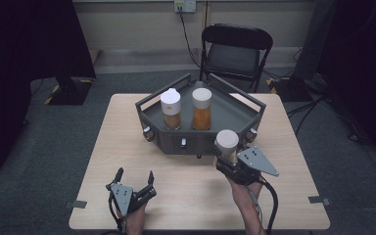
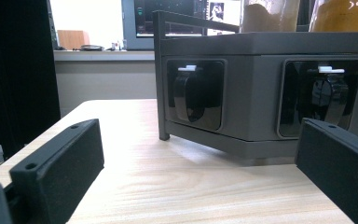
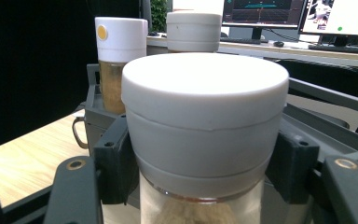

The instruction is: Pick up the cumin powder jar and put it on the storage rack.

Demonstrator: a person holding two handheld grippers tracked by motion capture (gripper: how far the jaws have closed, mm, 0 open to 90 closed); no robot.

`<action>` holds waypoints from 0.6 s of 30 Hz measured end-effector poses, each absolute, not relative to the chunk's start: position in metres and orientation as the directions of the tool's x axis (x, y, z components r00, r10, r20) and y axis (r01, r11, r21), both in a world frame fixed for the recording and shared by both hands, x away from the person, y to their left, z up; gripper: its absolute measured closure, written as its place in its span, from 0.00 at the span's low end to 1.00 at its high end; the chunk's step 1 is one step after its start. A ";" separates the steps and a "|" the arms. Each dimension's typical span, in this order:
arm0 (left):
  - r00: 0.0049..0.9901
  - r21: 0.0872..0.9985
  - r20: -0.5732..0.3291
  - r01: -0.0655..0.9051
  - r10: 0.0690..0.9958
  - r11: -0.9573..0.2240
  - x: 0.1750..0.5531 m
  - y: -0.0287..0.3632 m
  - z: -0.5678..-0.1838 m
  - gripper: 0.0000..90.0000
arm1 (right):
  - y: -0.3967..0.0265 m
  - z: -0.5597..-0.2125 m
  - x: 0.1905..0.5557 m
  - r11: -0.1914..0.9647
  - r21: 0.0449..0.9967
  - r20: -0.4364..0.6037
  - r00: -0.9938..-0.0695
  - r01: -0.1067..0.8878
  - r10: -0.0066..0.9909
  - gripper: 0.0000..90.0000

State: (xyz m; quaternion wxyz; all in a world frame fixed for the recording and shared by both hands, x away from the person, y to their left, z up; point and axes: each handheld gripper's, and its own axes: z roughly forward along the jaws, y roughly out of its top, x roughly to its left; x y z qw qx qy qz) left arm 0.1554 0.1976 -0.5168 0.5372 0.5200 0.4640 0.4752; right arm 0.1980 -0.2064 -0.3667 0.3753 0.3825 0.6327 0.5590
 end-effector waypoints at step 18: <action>0.119 1.000 -0.004 -0.028 0.993 0.007 0.155 0.198 -0.517 0.01 | -0.202 -0.350 0.210 0.078 0.995 -0.044 -0.425 0.063 0.904 0.38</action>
